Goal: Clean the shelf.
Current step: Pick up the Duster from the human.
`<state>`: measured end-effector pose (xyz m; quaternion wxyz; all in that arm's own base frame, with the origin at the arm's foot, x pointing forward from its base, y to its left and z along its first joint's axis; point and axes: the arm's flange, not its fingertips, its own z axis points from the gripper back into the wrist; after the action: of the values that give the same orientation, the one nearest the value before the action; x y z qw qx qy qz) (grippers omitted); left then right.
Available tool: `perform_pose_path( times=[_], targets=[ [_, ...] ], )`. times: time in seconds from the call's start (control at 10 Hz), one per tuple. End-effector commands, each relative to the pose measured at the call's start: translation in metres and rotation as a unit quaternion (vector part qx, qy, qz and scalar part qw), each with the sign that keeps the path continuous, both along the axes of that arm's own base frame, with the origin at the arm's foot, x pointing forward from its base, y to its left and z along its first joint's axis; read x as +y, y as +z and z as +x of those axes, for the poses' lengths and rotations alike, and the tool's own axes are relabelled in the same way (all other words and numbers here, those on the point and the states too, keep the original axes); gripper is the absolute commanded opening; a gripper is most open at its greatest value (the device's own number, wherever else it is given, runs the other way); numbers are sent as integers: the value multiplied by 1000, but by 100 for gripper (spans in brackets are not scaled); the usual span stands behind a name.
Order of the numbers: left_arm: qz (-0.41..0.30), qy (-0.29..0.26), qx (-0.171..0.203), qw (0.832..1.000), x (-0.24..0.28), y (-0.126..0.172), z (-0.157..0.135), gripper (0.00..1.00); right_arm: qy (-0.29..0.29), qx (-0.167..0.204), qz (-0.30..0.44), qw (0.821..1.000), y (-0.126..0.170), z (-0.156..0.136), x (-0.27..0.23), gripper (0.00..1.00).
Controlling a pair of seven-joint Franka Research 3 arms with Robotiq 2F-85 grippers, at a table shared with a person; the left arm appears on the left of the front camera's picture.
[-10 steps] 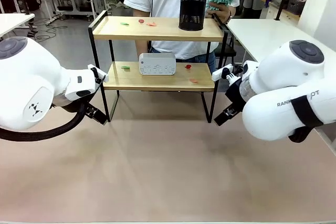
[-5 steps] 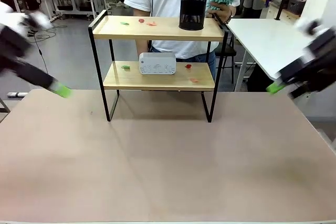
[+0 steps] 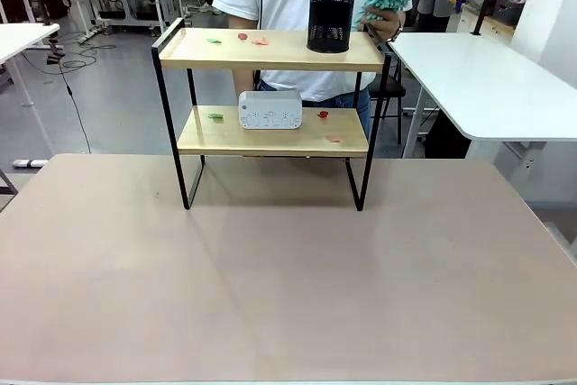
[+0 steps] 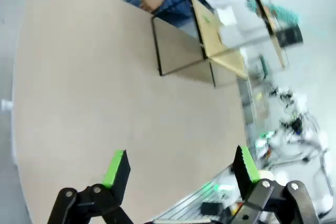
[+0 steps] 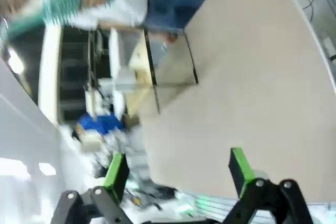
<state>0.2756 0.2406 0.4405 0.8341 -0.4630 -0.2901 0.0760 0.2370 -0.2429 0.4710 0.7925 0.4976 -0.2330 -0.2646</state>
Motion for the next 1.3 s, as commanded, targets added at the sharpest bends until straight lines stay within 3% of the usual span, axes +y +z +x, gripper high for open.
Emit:
perform_pose_path(
  times=[0.0, 0.1, 0.2, 1.2],
  targets=[
    [-190, 133, 0, 973, -8, -43, 32, 100, -126, -70, 88, 986, -32, 6, 22, 100],
    [-165, 143, 32, 975, -15, -54, 42, 100, -173, -77, -2, 982, -35, 0, 30, 100],
    [-68, 55, 25, 996, 13, -34, 1, 100, -70, -6, 57, 996, -13, -3, -23, 100],
    [-68, 55, 25, 996, 13, -34, 1, 100, -70, -6, 57, 996, -13, -3, -23, 100]
  ],
)
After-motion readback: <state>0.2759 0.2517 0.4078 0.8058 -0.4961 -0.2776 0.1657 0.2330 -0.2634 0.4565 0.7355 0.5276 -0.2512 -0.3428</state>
